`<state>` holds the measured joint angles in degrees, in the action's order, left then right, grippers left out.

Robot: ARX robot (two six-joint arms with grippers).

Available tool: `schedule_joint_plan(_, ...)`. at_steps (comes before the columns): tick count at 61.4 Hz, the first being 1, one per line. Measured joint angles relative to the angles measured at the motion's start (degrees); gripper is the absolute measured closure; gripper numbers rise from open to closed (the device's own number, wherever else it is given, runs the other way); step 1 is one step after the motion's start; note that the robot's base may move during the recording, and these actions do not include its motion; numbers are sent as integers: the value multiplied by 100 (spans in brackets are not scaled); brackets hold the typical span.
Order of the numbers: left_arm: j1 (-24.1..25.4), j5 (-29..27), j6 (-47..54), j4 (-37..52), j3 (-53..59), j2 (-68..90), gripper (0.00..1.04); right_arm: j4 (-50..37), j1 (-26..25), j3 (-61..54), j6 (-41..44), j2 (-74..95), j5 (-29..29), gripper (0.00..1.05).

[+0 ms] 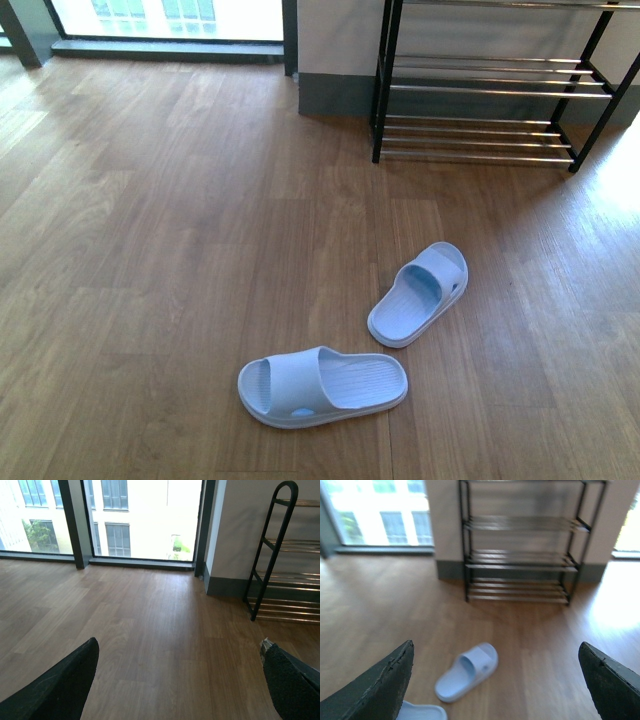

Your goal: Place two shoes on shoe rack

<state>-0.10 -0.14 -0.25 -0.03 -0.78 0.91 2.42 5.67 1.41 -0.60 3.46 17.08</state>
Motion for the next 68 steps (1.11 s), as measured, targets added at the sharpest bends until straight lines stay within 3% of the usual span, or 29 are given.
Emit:
schedule_joint_plan(3, 0, 7, 0, 0, 0, 0, 9, 7, 212, 79, -4, 485, 289, 9)
schedule_joint_plan(10, 0, 11, 0, 0, 0, 0, 9, -691, 7, 413, -2, 2083, -343, 9)
schedule_joint_plan(15, 0, 11, 0, 0, 0, 0, 9, -1788, -254, 774, 31, 3974, -789, 9)
schedule_joint_plan(23, 0, 11, 0, 0, 0, 0, 9, -2846, -389, 1451, 46, 6349, -979, 9)
schedule_joint_plan(29, 0, 13, 0, 0, 0, 0, 9, -3110, -378, 2269, 96, 8225, -1075, 9)
schedule_joint_plan(51, 0, 13, 0, 0, 0, 0, 9, -2332, -297, 5337, 492, 12415, -844, 9)
schedule_joint_plan(68, 0, 13, 0, 0, 0, 0, 9, -1602, -313, 7287, 470, 14255, -461, 9)
